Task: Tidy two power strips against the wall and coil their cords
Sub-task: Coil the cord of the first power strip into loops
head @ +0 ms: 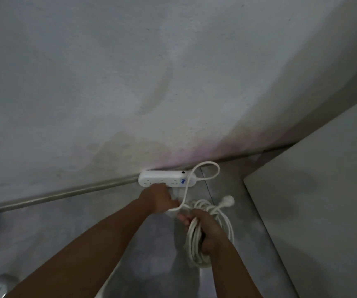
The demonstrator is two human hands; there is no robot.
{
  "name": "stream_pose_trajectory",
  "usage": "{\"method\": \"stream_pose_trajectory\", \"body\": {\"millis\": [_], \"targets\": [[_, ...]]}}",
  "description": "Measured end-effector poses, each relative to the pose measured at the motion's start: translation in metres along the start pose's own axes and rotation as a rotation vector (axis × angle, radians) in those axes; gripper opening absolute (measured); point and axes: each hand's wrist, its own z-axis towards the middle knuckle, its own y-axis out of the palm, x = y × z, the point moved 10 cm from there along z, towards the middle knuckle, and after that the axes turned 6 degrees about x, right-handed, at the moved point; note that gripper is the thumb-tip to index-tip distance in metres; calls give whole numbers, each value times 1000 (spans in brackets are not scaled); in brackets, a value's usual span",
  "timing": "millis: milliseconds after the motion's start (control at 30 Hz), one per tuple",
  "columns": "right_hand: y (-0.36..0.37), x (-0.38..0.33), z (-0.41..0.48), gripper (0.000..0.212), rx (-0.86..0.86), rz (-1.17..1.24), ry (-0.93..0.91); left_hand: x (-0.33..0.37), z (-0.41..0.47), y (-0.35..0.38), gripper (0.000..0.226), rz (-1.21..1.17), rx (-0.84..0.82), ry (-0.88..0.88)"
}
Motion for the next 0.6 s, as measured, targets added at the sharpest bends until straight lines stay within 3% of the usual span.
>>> {"method": "stream_pose_trajectory", "body": {"millis": [133,200,367,500,600], "targets": [[-5,-25,6,15,-26,433,33,4,-6,8,57,165,-183,10],[-2,-36,7,10,-91,488,41,3,-8,9,60,262,-217,35],[22,-63,5,41,-289,569,58,17,-8,-6,65,582,-67,188],[33,-80,10,26,-288,542,42,26,-14,-24,45,444,59,229],[30,-90,15,20,-285,531,-4,20,-18,-35,48,178,137,198]]}}
